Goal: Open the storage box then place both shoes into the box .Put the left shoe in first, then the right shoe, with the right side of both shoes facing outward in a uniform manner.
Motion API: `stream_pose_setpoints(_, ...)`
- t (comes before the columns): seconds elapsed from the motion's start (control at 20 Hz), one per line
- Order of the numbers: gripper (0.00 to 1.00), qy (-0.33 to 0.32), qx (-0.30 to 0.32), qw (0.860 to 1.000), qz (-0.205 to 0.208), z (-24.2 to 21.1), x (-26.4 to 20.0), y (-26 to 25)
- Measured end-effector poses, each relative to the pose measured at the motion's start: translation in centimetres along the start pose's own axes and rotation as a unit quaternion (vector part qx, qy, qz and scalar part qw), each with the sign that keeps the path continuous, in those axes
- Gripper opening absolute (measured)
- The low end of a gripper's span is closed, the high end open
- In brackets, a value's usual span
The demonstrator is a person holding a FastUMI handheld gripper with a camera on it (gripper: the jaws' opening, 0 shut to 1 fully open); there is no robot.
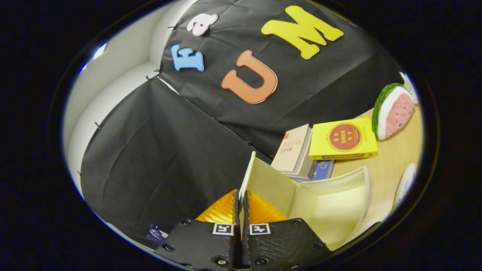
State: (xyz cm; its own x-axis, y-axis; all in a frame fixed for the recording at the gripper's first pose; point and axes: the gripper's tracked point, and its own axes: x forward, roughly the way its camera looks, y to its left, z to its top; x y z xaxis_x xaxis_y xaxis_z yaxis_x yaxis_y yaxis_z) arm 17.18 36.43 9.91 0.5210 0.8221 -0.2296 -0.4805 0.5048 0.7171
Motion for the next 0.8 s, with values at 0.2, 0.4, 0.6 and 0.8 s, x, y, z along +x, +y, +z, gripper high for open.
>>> stream_pose_setpoints(0.2, 0.03, 0.012, -0.020, 1.000, 0.003, -1.5, 3.6, 2.5)
stream_pose_setpoints(0.4, 0.17, 0.026, -0.072, 0.997, -0.013, -3.3, 6.9, 4.3)
stream_pose_setpoints(0.6, 0.65, 0.041, -0.114, 0.992, 0.020, -5.7, 7.5, 7.5)
stream_pose_setpoints(0.8, 0.95, 0.043, -0.140, 0.989, 0.004, -6.7, 6.0, 7.5)
